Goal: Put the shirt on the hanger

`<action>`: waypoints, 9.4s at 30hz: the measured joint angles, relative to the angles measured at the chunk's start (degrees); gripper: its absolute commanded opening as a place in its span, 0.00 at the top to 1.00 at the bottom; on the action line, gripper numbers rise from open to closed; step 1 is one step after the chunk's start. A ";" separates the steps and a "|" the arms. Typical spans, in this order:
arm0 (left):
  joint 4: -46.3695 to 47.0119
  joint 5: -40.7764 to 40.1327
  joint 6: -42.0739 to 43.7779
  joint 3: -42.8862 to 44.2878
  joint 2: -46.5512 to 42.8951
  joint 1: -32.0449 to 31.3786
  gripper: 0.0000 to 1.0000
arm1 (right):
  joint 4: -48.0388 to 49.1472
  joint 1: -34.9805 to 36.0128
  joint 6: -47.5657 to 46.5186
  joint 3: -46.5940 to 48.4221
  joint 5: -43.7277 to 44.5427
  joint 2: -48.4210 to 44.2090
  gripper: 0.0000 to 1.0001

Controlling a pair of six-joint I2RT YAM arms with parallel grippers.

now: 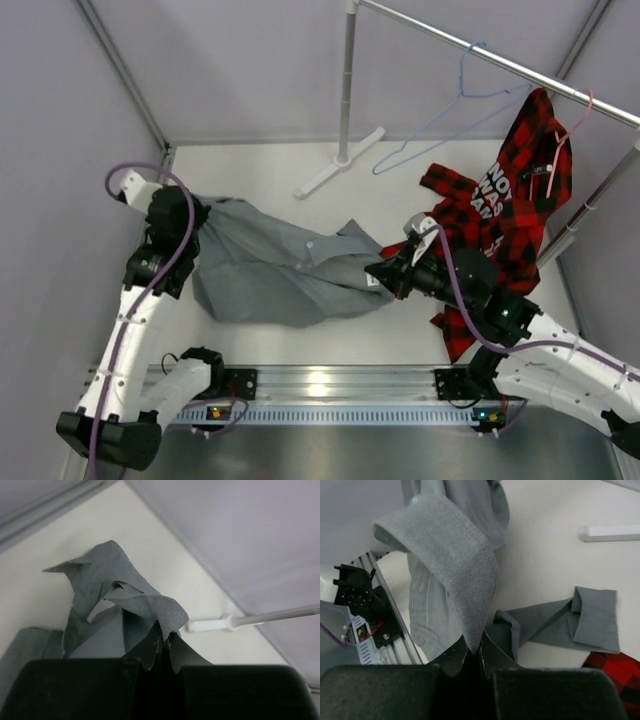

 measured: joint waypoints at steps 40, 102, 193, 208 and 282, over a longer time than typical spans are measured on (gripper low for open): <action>24.04 26.73 33.83 -15.02 5.31 -40.70 0.44 | -7.50 -0.02 9.88 8.66 6.93 18.01 0.99; 11.10 22.32 15.76 -22.29 -4.26 -40.70 1.00 | -37.97 -18.40 11.82 52.35 45.68 39.43 1.00; 14.80 38.18 13.14 2.14 27.12 -20.52 1.00 | -47.87 -19.17 10.62 6.82 -13.90 -17.16 1.00; 13.33 37.57 15.15 4.96 30.99 -20.50 1.00 | -54.97 -19.17 9.88 9.22 -10.73 -19.98 1.00; -1.97 28.24 23.23 30.95 19.82 -52.17 1.00 | 9.84 -9.70 12.83 0.22 -12.94 -3.82 1.00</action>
